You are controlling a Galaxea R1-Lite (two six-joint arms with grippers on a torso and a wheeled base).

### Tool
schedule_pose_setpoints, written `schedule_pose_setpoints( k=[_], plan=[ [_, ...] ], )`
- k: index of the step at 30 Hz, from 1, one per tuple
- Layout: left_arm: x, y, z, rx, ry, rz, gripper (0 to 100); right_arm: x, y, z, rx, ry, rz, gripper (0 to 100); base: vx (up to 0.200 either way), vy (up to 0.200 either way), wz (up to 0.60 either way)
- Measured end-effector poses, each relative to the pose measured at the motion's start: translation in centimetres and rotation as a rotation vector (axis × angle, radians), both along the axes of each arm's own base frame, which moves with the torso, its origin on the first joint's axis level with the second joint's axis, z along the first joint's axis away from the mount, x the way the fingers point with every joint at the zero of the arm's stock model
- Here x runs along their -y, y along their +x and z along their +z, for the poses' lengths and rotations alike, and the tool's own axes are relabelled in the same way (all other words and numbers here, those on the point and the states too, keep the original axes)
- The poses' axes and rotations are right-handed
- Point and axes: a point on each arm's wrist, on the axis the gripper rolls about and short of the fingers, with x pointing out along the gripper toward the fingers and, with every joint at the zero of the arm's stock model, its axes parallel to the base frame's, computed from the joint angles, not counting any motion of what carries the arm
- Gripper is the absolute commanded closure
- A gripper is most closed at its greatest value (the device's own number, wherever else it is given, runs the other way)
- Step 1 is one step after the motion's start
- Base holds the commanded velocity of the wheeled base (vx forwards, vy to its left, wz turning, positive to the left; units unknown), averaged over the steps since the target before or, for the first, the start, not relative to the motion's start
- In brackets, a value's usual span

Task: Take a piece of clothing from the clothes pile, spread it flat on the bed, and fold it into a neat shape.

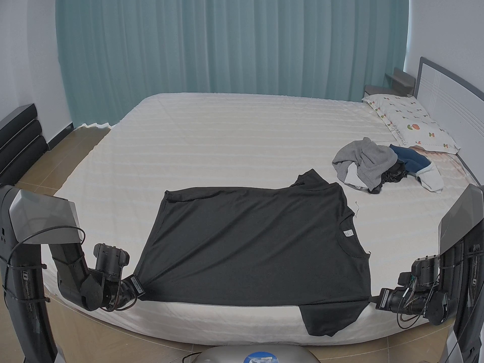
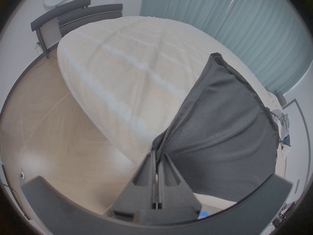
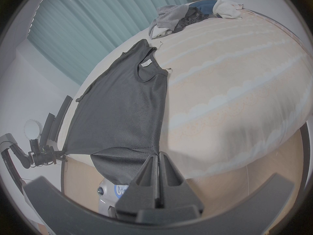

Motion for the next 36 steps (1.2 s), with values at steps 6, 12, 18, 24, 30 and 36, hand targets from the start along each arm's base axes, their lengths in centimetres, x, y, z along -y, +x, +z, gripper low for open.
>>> schedule_pose_setpoints(
  k=[6, 12, 18, 24, 30, 36],
  plan=[
    [-0.1, -0.3, 0.0, -0.005, -0.004, 0.012, 100, 0.0, 0.0, 0.0, 0.0, 0.003, -0.005, 100, 0.0, 0.0, 0.0],
    [-0.1, -0.2, 0.2, 0.019, -0.014, 0.009, 100, 0.1, 0.0, 0.1, 0.004, 0.004, -0.009, 100, 0.0, 0.0, 0.0],
    [0.0, -0.1, 0.2, 0.025, -0.017, 0.008, 100, 0.0, 0.0, 0.0, 0.001, 0.003, -0.006, 0, 0.0, 0.0, 0.0],
    [0.0, -0.2, 0.1, 0.024, -0.018, 0.007, 100, -0.1, 0.0, 0.0, -0.004, 0.031, 0.007, 0, 0.0, 0.0, 0.0],
    [0.0, -0.2, 0.1, 0.023, -0.02, 0.008, 100, 0.1, 0.8, 0.2, 0.019, 0.072, -0.043, 0, 0.0, 0.0, 0.0],
    [0.0, -0.2, 0.1, 0.023, -0.022, 0.009, 100, 0.4, 3.5, 0.5, 0.103, 0.141, -0.125, 0, 0.0, 0.0, 0.0]
  ],
)
